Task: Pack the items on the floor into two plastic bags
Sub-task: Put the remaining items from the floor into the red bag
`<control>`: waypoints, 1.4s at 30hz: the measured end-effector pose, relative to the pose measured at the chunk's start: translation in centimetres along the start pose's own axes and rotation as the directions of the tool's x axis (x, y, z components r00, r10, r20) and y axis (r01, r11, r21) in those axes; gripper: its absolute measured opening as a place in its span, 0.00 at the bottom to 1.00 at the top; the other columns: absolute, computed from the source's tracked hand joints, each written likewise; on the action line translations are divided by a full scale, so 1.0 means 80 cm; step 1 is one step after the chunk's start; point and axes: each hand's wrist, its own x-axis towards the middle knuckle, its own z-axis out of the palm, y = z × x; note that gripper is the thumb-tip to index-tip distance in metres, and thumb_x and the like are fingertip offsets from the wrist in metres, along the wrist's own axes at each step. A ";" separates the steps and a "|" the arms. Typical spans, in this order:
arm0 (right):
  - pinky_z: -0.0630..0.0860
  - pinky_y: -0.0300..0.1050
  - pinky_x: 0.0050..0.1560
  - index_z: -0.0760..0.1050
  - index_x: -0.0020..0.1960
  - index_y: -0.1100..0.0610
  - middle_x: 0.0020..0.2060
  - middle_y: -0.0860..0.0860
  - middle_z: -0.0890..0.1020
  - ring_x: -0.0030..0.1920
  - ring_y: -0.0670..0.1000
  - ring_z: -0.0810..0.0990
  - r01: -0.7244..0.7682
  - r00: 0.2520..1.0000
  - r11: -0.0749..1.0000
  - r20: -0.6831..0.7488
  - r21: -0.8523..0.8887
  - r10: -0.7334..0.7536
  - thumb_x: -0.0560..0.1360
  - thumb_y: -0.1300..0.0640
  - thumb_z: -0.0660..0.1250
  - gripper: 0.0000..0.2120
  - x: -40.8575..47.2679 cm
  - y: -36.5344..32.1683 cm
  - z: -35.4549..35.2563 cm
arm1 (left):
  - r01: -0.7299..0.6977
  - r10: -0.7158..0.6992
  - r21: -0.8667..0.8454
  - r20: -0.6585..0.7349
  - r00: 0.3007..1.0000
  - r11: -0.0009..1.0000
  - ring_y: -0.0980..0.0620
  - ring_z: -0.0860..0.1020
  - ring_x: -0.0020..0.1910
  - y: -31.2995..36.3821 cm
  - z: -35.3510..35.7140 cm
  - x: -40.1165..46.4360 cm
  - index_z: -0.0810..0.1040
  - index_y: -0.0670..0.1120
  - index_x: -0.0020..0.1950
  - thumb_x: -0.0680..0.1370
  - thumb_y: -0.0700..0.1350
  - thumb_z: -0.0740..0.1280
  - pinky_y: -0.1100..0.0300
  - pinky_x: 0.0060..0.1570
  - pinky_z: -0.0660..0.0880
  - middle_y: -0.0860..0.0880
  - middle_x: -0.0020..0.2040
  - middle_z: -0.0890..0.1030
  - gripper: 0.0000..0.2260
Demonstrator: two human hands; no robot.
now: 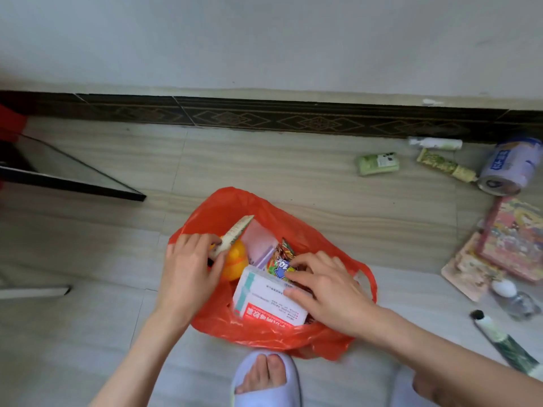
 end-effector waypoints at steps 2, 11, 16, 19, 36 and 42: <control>0.68 0.42 0.53 0.81 0.51 0.52 0.50 0.49 0.79 0.51 0.51 0.75 -0.065 0.983 0.982 -0.159 0.176 0.093 0.74 0.43 0.54 0.21 0.001 0.010 -0.003 | -0.074 0.074 0.036 -0.009 0.997 0.997 0.45 0.76 0.43 0.009 -0.004 0.012 0.78 0.49 0.40 0.72 0.55 0.58 0.53 0.42 0.64 0.51 0.41 0.80 0.13; 0.67 0.41 0.51 0.80 0.55 0.54 0.50 0.56 0.78 0.54 0.56 0.75 -0.414 0.904 0.893 -0.033 0.179 0.426 0.74 0.50 0.66 0.13 0.042 0.064 -0.008 | -0.412 0.402 0.057 0.134 0.906 0.910 0.43 0.76 0.48 0.045 0.025 0.095 0.80 0.51 0.51 0.72 0.48 0.60 0.51 0.42 0.70 0.49 0.49 0.81 0.13; 0.67 0.40 0.47 0.83 0.51 0.53 0.46 0.56 0.79 0.50 0.54 0.76 -0.425 0.892 0.880 -0.069 0.211 0.447 0.71 0.47 0.69 0.13 0.064 0.052 -0.018 | -0.563 0.514 0.002 0.406 0.755 0.826 0.47 0.69 0.64 0.064 0.054 0.138 0.77 0.54 0.60 0.71 0.41 0.66 0.51 0.59 0.60 0.51 0.63 0.76 0.19; 0.72 0.42 0.48 0.82 0.51 0.55 0.46 0.54 0.84 0.49 0.53 0.80 -0.445 0.880 0.831 -0.012 0.335 0.475 0.71 0.48 0.69 0.14 0.072 0.048 -0.026 | -0.512 0.502 -0.086 0.390 0.772 0.855 0.49 0.77 0.54 0.072 0.060 0.153 0.81 0.50 0.52 0.74 0.42 0.63 0.54 0.59 0.64 0.51 0.52 0.82 0.11; 0.58 0.39 0.37 0.76 0.43 0.58 0.42 0.57 0.82 0.44 0.54 0.77 -0.382 0.687 0.818 -0.460 0.431 0.563 0.79 0.57 0.58 0.11 0.052 0.087 -0.090 | -0.314 0.371 -0.389 0.079 0.925 0.866 0.45 0.78 0.47 0.130 0.014 0.193 0.82 0.41 0.49 0.75 0.41 0.66 0.59 0.49 0.70 0.43 0.46 0.82 0.07; 0.70 0.41 0.44 0.80 0.47 0.56 0.41 0.50 0.82 0.42 0.48 0.77 -0.381 0.739 0.839 -0.418 0.387 0.528 0.76 0.53 0.63 0.10 0.028 0.118 -0.107 | -0.365 0.419 -0.260 0.195 0.887 0.894 0.48 0.77 0.51 0.162 0.018 0.206 0.80 0.48 0.55 0.77 0.49 0.63 0.51 0.52 0.74 0.47 0.52 0.79 0.10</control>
